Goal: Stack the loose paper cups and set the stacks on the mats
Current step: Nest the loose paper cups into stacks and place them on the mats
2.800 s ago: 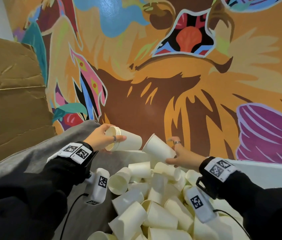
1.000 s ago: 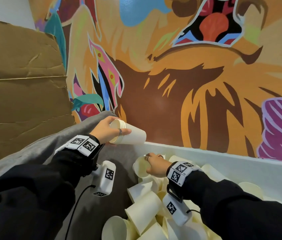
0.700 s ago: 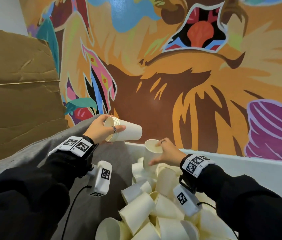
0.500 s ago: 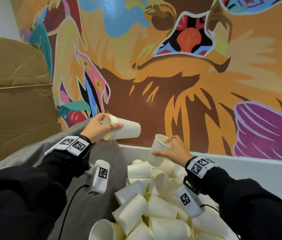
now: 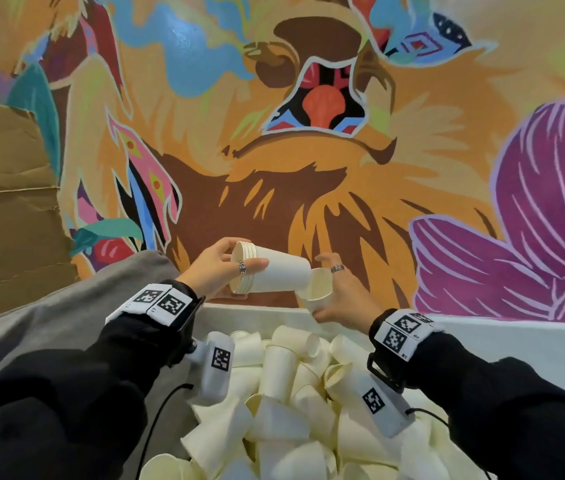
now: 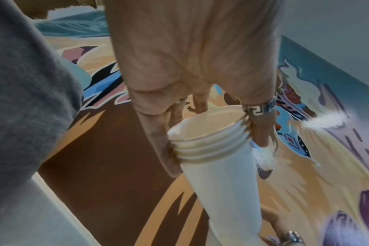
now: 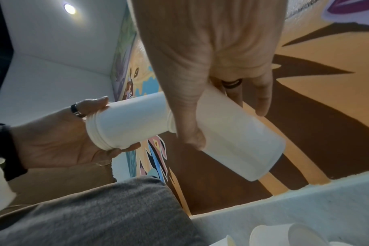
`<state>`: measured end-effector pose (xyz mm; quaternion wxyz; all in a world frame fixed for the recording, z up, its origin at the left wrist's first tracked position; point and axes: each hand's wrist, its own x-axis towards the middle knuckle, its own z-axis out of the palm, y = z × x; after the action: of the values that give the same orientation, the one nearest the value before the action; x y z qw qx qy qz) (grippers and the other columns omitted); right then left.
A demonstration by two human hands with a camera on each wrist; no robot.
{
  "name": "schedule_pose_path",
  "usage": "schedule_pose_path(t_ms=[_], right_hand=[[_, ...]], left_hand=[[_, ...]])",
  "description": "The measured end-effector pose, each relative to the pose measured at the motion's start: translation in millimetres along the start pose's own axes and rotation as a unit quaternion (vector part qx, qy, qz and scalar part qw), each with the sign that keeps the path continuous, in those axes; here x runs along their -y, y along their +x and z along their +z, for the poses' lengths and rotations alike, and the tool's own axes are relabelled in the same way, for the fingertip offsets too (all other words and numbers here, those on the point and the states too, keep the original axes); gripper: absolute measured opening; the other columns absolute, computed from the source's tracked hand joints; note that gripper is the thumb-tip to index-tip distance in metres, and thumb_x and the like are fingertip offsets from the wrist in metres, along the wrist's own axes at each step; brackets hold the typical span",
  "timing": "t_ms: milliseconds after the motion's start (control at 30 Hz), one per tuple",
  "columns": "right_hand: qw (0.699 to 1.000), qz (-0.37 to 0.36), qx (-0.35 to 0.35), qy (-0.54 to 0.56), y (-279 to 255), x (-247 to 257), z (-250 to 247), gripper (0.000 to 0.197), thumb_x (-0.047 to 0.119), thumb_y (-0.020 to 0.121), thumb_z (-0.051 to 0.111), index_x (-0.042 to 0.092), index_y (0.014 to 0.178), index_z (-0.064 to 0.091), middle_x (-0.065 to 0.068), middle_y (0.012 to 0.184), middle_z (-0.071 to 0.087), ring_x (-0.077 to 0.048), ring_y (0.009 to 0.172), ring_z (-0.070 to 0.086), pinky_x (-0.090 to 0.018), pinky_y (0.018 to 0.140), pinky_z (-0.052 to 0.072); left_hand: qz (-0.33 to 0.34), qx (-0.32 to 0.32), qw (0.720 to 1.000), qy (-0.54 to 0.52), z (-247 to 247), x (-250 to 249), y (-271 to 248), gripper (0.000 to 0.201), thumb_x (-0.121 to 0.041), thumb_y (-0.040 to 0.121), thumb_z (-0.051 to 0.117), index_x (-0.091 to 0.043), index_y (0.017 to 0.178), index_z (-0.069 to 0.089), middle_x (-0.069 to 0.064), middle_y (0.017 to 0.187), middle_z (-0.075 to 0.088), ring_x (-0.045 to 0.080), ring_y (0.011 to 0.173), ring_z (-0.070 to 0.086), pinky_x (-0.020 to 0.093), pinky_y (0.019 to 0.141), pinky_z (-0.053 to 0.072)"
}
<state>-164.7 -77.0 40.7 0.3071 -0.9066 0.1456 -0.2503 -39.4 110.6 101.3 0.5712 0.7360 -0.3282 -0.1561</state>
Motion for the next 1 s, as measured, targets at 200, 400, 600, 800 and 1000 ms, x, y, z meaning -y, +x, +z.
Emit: schedule_pose_path(t_ms=[200,400,600,800,1000], right_hand=[[0.996,-0.016,-0.017,-0.089,-14.7,3.5,-18.1,0.096,0.018,0.066,0.076,0.037,0.136,0.014,0.007,0.12,0.052,-0.023,0.115,0.047,-0.053,0.098,0.035],[0.995,-0.094,-0.012,-0.037,-24.6,13.3,-18.7,0.091,0.013,0.069,0.073,0.038,0.137,0.019,0.01,0.117,0.053,-0.018,0.103,0.044,-0.041,0.092,0.041],[0.99,-0.131,-0.014,0.05,-22.1,17.8,-3.7,0.088,0.006,0.069,0.075,0.035,0.137,0.026,0.008,0.112,0.048,-0.019,0.107,0.052,-0.039,0.094,0.045],[0.994,-0.035,-0.013,0.104,-13.9,7.4,6.6,0.075,0.024,0.074,0.079,0.022,0.13,0.029,0.002,0.116,0.043,-0.013,0.104,0.048,-0.022,0.084,0.037],[0.979,0.133,0.129,0.083,0.2,-10.8,40.4,0.037,0.045,0.099,0.032,0.01,0.108,0.044,-0.013,0.11,0.051,-0.022,0.089,0.052,-0.027,0.06,0.041]], left_hand=[[0.008,0.027,0.998,0.047,25.3,-1.7,-6.4,0.05,-0.029,0.076,0.075,-0.024,0.12,0.051,0.009,0.114,0.059,0.027,0.104,0.06,0.048,0.082,0.056],[-0.011,0.049,0.999,0.01,45.2,-2.4,-12.1,0.05,-0.025,0.08,0.073,-0.021,0.124,0.051,0.011,0.114,0.06,0.029,0.102,0.062,0.049,0.082,0.056],[-0.011,0.049,0.999,0.005,43.5,0.8,-13.4,0.051,-0.026,0.079,0.073,-0.022,0.124,0.051,0.01,0.114,0.06,0.025,0.099,0.061,0.042,0.076,0.059],[-0.031,-0.005,0.999,0.005,18.9,20.1,-11.6,0.046,-0.026,0.076,0.076,-0.025,0.115,0.053,0.01,0.118,0.057,0.029,0.105,0.057,0.042,0.072,0.059],[-0.034,-0.074,0.997,0.006,-3.1,37.5,-6.6,0.047,-0.026,0.076,0.077,-0.024,0.115,0.049,0.007,0.121,0.052,0.027,0.106,0.054,0.036,0.064,0.057]])
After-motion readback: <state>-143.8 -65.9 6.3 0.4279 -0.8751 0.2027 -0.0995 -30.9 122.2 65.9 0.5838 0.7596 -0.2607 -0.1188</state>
